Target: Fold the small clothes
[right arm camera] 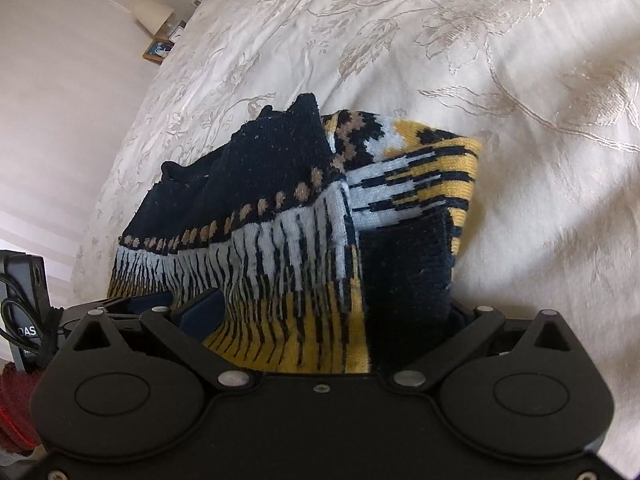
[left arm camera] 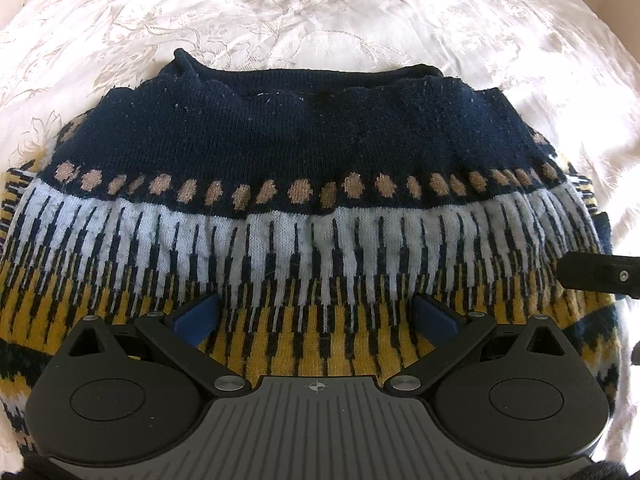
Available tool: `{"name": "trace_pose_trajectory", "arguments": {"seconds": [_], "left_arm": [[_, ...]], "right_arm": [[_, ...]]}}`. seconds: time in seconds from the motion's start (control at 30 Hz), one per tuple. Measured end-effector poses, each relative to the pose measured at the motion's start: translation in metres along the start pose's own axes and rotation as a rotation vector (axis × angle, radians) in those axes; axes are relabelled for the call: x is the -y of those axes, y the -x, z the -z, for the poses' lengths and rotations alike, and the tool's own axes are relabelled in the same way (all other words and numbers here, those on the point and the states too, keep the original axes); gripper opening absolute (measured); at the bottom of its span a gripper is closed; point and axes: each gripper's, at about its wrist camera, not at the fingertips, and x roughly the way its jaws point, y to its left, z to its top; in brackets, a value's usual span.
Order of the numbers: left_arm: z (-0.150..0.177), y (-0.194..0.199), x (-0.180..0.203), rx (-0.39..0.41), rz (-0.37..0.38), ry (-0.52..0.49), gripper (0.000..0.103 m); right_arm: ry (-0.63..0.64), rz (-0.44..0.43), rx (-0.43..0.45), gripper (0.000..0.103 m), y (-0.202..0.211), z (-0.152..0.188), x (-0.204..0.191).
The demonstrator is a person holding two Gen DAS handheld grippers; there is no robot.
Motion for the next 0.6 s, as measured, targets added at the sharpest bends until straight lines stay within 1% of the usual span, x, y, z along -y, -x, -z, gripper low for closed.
{"name": "trace_pose_trajectory", "arguments": {"seconds": [0.07,0.1,0.13,0.2,0.33,0.4,0.5,0.6], "left_arm": [[-0.004,0.003,0.000,-0.010,0.003,-0.008,0.103],[-0.006,0.005,0.000,-0.009,0.004,-0.010,0.101],[-0.008,0.009,-0.001,0.003,0.005,-0.012,0.095],[-0.012,0.021,-0.002,0.038,0.001,-0.018,0.085],[-0.024,0.037,-0.014,0.092,-0.053,0.002,0.085],[-0.032,0.039,-0.024,0.105,-0.080,0.017,0.085],[-0.046,0.031,-0.036,0.097,-0.100,0.027,0.085],[-0.057,0.015,-0.038,0.069,-0.140,0.003,0.085]], "right_arm": [[0.012,0.005,0.002,0.103,0.001,0.001,-0.001],[0.016,0.007,0.004,0.103,0.000,0.002,-0.002],[0.020,0.008,0.004,0.103,0.001,0.003,-0.002],[0.029,0.014,0.001,0.103,0.000,0.003,-0.004],[0.053,0.028,0.001,0.103,-0.001,0.005,-0.008],[0.058,0.029,0.006,0.103,-0.001,0.007,-0.008],[0.057,0.029,0.005,0.103,-0.001,0.006,-0.008],[0.054,0.024,-0.002,0.103,-0.002,0.005,-0.008]]}}
